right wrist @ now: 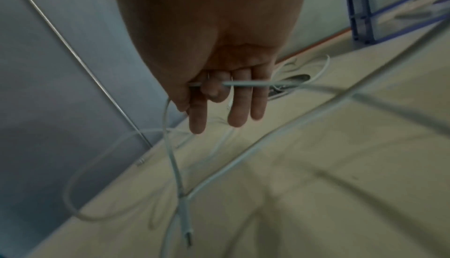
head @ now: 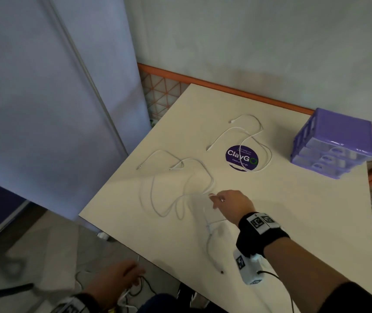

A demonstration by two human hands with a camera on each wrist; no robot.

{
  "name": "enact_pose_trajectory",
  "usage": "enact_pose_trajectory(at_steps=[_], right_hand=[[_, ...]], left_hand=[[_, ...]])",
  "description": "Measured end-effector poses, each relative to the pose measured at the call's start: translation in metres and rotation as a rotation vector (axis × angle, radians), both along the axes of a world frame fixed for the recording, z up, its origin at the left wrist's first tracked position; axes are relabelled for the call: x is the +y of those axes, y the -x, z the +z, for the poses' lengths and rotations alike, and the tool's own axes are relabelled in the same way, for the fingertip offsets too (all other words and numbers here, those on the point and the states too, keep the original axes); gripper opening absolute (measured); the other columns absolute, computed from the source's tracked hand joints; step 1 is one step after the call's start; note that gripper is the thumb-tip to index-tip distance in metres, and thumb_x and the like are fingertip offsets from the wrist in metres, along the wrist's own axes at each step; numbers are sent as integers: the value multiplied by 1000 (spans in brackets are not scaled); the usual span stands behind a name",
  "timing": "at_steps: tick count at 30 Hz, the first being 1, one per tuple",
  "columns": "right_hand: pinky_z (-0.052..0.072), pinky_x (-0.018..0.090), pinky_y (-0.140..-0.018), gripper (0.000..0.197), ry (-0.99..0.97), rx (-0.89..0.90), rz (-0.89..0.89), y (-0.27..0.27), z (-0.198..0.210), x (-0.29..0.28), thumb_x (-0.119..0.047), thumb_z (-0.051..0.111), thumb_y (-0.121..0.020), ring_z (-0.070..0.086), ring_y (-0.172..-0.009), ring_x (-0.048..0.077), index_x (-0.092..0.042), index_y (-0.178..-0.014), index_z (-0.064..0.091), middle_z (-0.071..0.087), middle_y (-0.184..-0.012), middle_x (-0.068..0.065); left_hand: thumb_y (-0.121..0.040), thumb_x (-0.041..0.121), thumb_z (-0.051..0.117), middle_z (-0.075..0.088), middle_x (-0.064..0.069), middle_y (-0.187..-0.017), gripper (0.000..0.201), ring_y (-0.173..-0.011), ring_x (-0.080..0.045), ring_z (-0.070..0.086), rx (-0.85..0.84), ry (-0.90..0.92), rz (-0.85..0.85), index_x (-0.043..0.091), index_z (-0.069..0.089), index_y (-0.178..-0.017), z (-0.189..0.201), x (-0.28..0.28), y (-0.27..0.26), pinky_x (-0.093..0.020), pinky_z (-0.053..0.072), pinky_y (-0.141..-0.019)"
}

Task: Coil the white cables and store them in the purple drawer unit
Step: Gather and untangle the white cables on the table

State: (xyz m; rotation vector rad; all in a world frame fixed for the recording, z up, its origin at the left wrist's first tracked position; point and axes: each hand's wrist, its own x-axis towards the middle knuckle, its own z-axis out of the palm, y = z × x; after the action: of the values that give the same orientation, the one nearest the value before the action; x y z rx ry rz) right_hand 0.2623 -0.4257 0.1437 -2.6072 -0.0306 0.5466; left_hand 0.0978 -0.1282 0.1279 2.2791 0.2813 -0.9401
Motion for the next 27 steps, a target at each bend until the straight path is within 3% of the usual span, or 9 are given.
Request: enact_pose_trajectory(at_steps=[4, 6, 8, 10, 12, 16, 19, 22, 27], right_hand=[[38, 33, -62, 35, -241, -152, -102, 6, 38, 8, -46, 50, -90, 51, -64, 18, -17, -76, 65, 49, -58, -5], [35, 31, -61, 27, -515, -171, -141, 12, 56, 17, -40, 54, -91, 43, -61, 14, -18, -78, 58, 45, -60, -3], [36, 27, -67, 23, -726, -185, -135, 19, 69, 25, -33, 50, -96, 47, -68, 13, -19, -81, 60, 57, -73, 3], [37, 16, -68, 23, -812, -174, -106, 26, 76, 31, -29, 47, -98, 50, -73, 6, -20, -84, 63, 63, -82, -7], [36, 7, -65, 22, -880, -105, -79, 34, 78, 35, -24, 48, -98, 49, -68, -5, -16, -84, 64, 60, -75, -19], [35, 6, -58, 25, -921, 40, -35, 44, 74, 31, -14, 49, -96, 45, -59, -5, -1, -81, 64, 55, -61, -20], [31, 11, -52, 29, -871, 131, -27, 50, 69, 24, -15, 50, -93, 36, -50, 2, 3, -78, 67, 49, -48, -16], [25, 17, -46, 31, -838, 273, -18, 53, 58, 16, -21, 51, -92, 28, -47, 10, -1, -82, 72, 36, -48, -11], [45, 26, -48, 41, -846, 424, -188, 29, 40, 15, -37, 50, -95, 50, -50, 19, -5, -89, 74, 55, -58, 3]], left_hand=[[-99, 29, 43, 73, 2, -80, 28, -69, -2, 62, -201, 182, 60, 30, 69, -90, 38, -24, -43, -19, 48, -69], [-99, 33, 39, 73, 1, -84, 32, -75, -6, 63, -287, 256, 82, 31, 70, -91, 54, -42, -66, -22, 48, -72], [-98, 44, 35, 73, 4, -87, 38, -81, -8, 64, -356, 327, 122, 32, 71, -96, 71, -60, -87, -22, 47, -73], [-96, 51, 29, 73, 5, -90, 46, -84, -10, 64, -380, 412, 182, 33, 71, -101, 84, -77, -105, -24, 48, -76], [-96, 53, 23, 74, 3, -95, 51, -89, -13, 64, -360, 515, 240, 33, 69, -107, 95, -90, -117, -29, 48, -82], [-97, 52, 31, 75, -1, -100, 48, -96, -16, 69, -276, 751, 362, 25, 66, -115, 100, -103, -134, -29, 52, -88], [-97, 38, 44, 72, 3, -80, 38, -81, -12, 68, -217, 921, 558, 16, 62, -122, 97, -105, -142, -29, 54, -81], [-99, 25, 46, 53, 2, -69, 33, -69, -14, 61, -190, 1087, 723, 10, 60, -124, 94, -97, -153, -32, 57, -79], [-100, 23, 43, 47, 3, -68, 23, -54, -9, 48, -256, 1046, 770, 18, 61, -114, 93, -81, -162, -25, 56, -61]])
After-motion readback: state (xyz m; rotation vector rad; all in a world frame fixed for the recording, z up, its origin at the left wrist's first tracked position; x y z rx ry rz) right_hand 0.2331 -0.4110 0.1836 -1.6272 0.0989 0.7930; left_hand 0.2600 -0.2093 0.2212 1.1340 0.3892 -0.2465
